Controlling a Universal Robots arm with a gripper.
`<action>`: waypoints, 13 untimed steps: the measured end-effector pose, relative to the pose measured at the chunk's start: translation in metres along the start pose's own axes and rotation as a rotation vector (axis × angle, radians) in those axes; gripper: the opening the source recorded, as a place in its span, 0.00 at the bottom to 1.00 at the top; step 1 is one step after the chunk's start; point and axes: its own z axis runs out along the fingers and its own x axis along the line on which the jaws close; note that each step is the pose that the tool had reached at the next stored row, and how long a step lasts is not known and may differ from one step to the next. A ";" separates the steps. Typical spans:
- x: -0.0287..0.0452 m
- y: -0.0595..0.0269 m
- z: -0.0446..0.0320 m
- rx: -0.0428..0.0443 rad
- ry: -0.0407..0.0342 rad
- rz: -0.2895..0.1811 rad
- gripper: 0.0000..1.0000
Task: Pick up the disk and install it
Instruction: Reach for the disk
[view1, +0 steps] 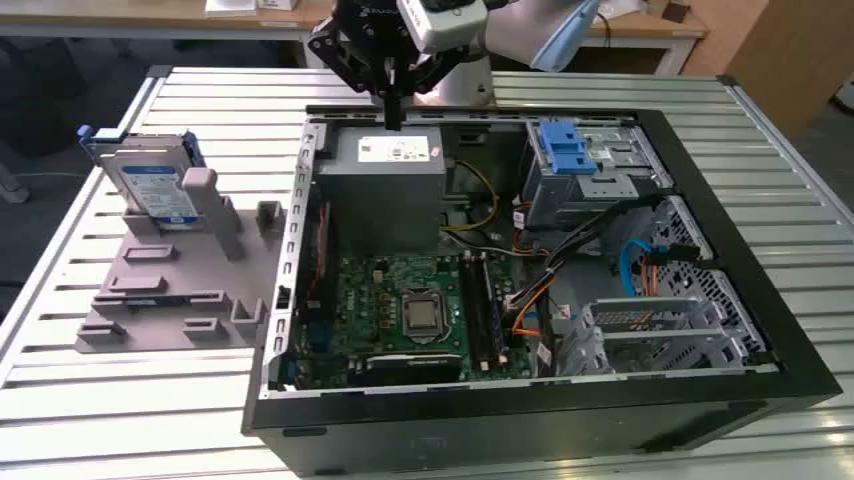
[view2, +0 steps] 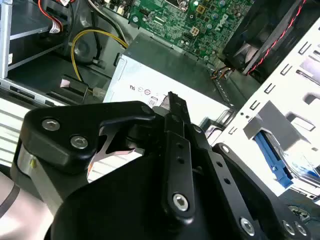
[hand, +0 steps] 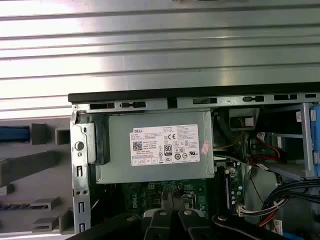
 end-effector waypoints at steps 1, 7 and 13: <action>0.0000 0.0000 0.0000 0.0000 0.0000 0.000 0.11; 0.0013 -0.0001 0.0000 0.0000 0.0000 0.000 0.11; 0.0059 -0.0005 -0.0002 0.0001 0.0000 0.000 0.11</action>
